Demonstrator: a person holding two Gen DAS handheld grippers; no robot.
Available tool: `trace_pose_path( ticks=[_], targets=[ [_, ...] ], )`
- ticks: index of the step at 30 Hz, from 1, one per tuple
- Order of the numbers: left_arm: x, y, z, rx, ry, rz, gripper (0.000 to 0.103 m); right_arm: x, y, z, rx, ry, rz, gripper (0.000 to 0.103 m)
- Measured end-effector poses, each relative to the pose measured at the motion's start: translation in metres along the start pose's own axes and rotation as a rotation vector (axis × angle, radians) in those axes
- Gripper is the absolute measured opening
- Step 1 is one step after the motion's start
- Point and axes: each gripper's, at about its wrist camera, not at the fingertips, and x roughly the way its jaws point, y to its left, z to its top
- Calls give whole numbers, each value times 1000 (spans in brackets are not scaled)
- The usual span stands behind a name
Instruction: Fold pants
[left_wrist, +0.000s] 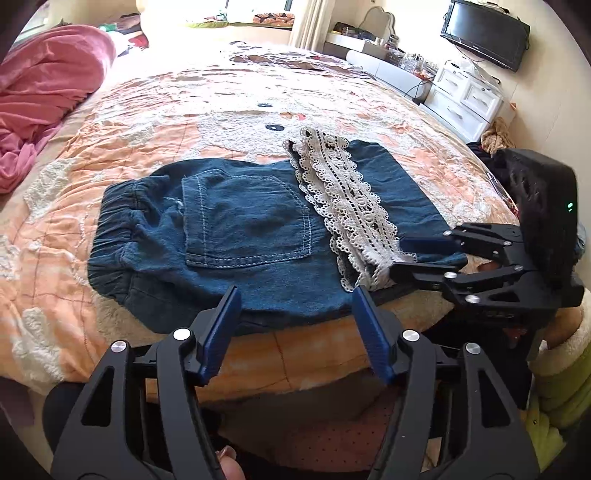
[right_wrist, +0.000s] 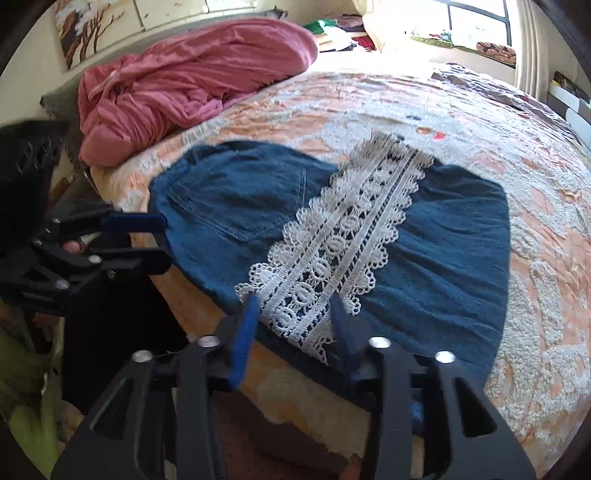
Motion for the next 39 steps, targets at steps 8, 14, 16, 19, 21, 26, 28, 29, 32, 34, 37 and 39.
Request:
trace_pose_path(
  ticks=[8,14,16,19,21,26,28,29,32,34,37,39],
  targets=[
    [-18,12,1,-20,-32,44,73,-22,2,26,22,-58,-3,64],
    [-28,23,1,-41,-57,58,87,-18,9,56,4,-70,-6,78],
    [-28,28,0,-52,-57,67,91,-12,11,66,-4,-64,-5,78],
    [-29,38,-2,-77,-58,70,93,-2,12,79,-1,-50,5,82],
    [-29,46,-4,-101,-58,71,93,4,12,88,1,-43,6,86],
    [-26,62,-7,-152,-56,76,93,23,18,106,-15,-17,10,90],
    [-24,70,-8,-189,-53,65,93,32,21,112,-18,-1,18,91],
    [-22,72,-10,-205,-51,60,93,35,22,115,-20,3,20,91],
    [-17,81,-14,-260,-38,29,93,47,28,123,-42,23,17,91],
    [-13,86,-17,-286,-26,1,93,54,31,128,-55,34,23,91],
    [-9,89,-20,-319,-19,-45,93,65,37,137,-74,49,48,91],
    [-7,90,-21,-336,-17,-66,93,74,43,142,-98,61,54,91]
  ],
)
